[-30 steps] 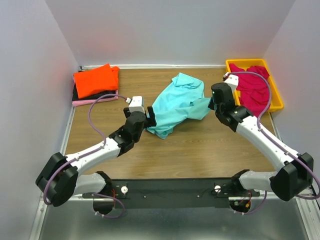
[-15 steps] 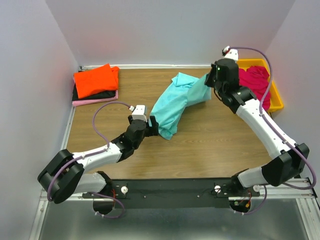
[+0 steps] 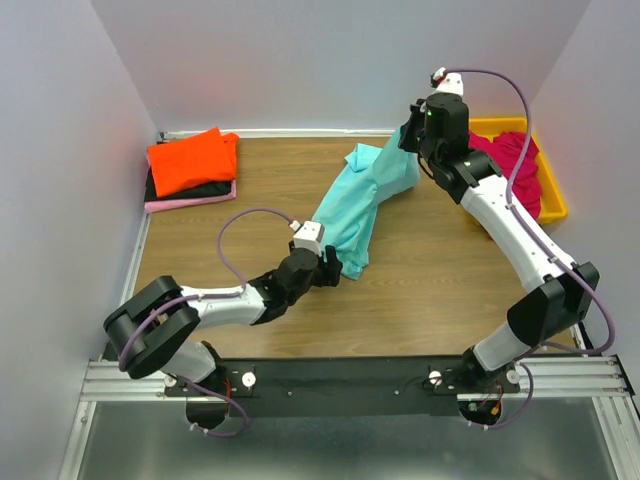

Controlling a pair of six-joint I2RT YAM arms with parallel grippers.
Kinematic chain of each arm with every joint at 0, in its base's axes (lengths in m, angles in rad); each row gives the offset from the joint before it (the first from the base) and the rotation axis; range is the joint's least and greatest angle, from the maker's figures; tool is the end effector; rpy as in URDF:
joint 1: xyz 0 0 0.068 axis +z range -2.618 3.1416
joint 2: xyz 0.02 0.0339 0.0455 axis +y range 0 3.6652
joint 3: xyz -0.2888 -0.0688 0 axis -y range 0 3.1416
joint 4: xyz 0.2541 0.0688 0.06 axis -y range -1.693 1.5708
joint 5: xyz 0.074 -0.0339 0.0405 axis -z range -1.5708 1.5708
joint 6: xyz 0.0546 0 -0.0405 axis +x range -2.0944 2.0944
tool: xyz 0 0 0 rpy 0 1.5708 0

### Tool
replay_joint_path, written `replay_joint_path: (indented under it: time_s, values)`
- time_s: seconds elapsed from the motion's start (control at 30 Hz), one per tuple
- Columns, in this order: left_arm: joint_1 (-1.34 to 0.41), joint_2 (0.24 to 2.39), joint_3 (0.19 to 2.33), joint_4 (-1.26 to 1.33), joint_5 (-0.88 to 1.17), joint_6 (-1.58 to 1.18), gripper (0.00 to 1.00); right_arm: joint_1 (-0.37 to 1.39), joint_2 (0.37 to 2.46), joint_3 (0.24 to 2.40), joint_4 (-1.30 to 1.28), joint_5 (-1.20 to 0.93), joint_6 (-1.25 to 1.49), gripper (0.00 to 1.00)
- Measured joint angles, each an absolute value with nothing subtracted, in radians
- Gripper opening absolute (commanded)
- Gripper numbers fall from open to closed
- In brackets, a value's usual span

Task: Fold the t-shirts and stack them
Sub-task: Flatten the tshirt out

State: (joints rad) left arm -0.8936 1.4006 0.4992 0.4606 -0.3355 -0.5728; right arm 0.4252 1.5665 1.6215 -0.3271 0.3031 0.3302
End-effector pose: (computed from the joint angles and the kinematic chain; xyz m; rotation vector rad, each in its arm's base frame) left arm 0.1953 -0.2142 0.1825 0.1089 2.0344 -0.6045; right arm 0.3626 0.1463 0.4423 0.1247 1.8333 0.2519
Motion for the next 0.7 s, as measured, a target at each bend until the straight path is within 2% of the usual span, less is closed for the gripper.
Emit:
replay_joint_path:
  time_s: [0.4,0.7]
  values:
    - [-0.936,1.584,0.633,0.492,-0.326,-0.666,0.65,0.425,1.581,1.621,-0.339,0.297,0.304,0.01]
    - [-0.957,1.590,0.642,0.408,-0.416,-0.717,0.64,0.425,1.576,1.621,-0.339,0.298,0.294,0.00]
